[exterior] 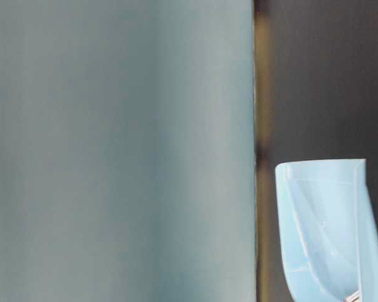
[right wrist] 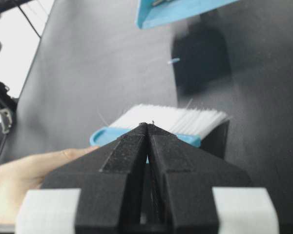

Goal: Hold the dustpan with the left arm, while a human hand uses a hand brush to gather screws into the dustpan.
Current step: 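Keep holding the dustpan with the screws in it using the left gripper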

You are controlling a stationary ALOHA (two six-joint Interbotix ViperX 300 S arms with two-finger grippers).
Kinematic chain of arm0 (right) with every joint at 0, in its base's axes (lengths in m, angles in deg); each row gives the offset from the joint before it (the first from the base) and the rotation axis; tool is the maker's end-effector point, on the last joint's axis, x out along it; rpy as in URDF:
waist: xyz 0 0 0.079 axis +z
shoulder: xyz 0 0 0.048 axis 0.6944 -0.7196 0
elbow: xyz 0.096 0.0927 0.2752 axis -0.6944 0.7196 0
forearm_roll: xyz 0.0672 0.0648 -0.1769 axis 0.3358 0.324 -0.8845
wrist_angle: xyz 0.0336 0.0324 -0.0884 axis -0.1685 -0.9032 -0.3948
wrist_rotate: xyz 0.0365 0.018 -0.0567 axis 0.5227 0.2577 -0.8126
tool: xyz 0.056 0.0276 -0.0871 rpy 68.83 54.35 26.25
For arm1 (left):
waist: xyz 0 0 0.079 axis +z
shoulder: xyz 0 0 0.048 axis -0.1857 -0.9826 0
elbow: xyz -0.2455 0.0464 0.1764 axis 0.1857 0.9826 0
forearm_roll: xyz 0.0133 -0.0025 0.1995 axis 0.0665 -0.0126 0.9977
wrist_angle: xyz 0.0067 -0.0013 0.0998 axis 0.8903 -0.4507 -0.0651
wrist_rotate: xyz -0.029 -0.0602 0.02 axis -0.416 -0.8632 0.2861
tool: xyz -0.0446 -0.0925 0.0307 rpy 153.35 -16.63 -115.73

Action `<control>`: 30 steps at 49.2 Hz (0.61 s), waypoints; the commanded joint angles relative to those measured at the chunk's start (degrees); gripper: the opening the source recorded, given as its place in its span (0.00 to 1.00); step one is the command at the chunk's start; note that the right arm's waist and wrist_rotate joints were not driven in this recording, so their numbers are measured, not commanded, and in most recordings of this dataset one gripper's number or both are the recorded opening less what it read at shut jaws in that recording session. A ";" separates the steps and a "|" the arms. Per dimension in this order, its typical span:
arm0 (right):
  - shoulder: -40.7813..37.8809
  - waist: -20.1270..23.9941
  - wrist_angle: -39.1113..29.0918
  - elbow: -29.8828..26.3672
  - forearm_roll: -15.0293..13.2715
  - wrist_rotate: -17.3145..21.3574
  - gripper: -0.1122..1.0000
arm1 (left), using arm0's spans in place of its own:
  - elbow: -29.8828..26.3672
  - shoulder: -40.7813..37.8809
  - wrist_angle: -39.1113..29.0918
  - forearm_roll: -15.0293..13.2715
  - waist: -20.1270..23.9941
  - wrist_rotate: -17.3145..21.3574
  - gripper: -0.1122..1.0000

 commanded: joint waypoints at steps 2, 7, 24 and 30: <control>-0.18 0.00 0.53 -0.26 0.00 0.00 0.10 | -0.70 0.70 -0.79 0.18 0.26 -0.26 0.37; -0.18 0.00 0.53 -0.26 0.09 0.09 0.10 | -1.05 0.79 -1.32 0.18 0.18 -0.35 0.37; -0.18 0.00 0.53 -0.26 0.00 0.09 0.10 | 0.09 2.37 -2.55 0.18 0.18 -0.44 0.37; -0.18 0.00 0.53 -0.26 0.00 0.09 0.10 | 0.35 3.25 -2.64 0.18 0.18 -0.44 0.37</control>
